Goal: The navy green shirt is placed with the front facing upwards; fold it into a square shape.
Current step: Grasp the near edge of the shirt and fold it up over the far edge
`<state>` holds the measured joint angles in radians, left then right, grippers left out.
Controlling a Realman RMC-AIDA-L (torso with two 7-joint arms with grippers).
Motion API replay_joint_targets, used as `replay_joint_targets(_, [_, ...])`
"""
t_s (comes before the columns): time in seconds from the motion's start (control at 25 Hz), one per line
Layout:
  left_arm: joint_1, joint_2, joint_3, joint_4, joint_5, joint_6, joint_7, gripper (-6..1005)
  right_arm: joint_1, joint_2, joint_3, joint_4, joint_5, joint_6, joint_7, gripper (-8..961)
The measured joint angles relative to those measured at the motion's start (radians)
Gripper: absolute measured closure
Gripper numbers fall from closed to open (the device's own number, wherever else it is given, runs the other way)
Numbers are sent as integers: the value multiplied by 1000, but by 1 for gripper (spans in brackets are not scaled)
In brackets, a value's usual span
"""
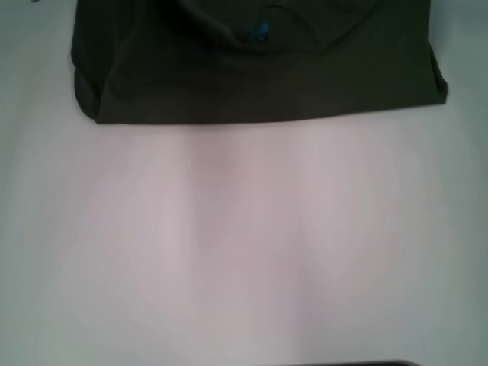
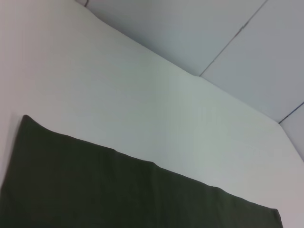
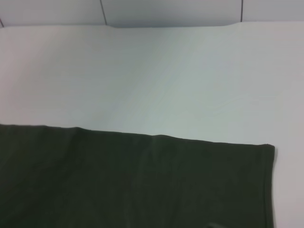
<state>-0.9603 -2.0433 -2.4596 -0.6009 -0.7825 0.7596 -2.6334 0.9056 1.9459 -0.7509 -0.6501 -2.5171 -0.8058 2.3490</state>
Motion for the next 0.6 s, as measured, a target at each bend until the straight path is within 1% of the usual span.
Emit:
replay_joint_targets(0.08, [0,0,3,0,0,-4,0,845,3,-1,-21,1,-6,9,5,782])
replay_joint_targets(0.28, [0,-1,5,2,-1,-4,-4,728,22,-10,-37,19,-20,22,15,772])
replay_joint_targets(0.48, [1,-2,1,3,-1,1,-6,611,32,-18,-37,20,-29,16,23,561])
replay_joint_targets(0.6, [2,-2,0,3,-1,4,-6,494,36,-19,-37,23,-29,10,26,438])
